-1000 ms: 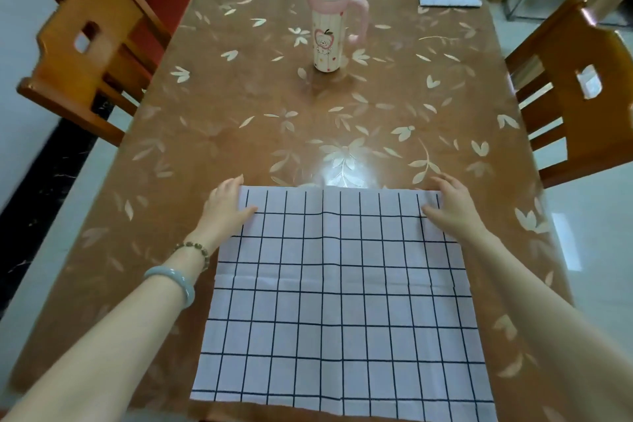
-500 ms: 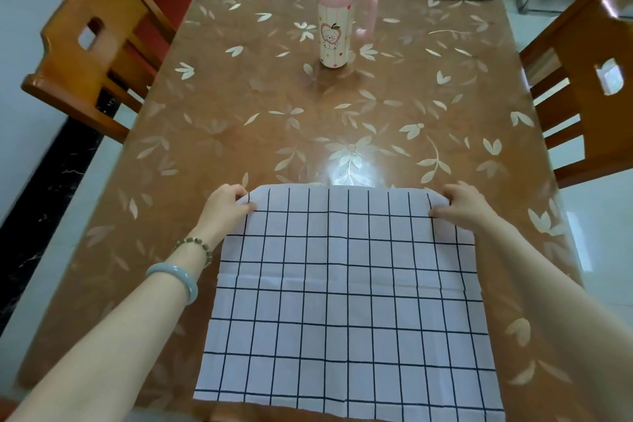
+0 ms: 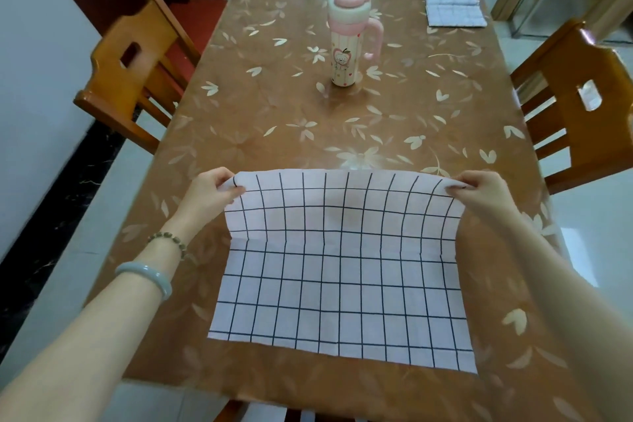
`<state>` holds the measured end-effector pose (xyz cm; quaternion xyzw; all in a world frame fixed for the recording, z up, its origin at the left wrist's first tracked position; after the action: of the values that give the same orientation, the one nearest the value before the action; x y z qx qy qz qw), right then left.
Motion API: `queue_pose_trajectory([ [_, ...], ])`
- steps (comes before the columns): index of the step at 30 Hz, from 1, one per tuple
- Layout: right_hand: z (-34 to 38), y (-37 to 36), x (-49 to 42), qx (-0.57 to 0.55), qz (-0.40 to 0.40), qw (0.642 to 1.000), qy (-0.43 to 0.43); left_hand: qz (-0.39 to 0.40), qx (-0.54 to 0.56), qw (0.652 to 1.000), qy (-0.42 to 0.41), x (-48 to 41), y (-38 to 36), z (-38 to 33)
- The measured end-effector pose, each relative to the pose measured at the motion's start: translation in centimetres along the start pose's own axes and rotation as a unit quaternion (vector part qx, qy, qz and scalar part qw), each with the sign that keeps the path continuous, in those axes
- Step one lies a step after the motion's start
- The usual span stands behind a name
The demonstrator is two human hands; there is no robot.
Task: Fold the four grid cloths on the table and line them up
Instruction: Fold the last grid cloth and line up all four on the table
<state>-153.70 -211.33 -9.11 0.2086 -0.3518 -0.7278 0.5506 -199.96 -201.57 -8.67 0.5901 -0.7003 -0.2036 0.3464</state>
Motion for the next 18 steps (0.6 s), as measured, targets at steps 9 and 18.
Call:
queue_pose_trajectory([
  [9,-0.9,0.1,11.6,-0.014,-0.004,1.0,-0.008,0.085,0.013,0.996,0.017,8.7,1.7,3.0],
  [18,-5.4,-4.5,19.9,0.186,0.088,0.972,0.111,0.181,-0.166,0.968,-0.056,15.1,-2.1,6.8],
])
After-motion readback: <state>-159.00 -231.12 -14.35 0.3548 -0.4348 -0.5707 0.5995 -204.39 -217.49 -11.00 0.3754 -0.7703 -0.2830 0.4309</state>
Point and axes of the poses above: each hand's wrist, its own x-axis away from the middle knuckle, its own y-axis out of the back of the hand, z = x × y, the point moved 3 cm from there along -x, towards the middle knuckle, and after that the axes turned 4 degrees about y, right-handed, at the moved point
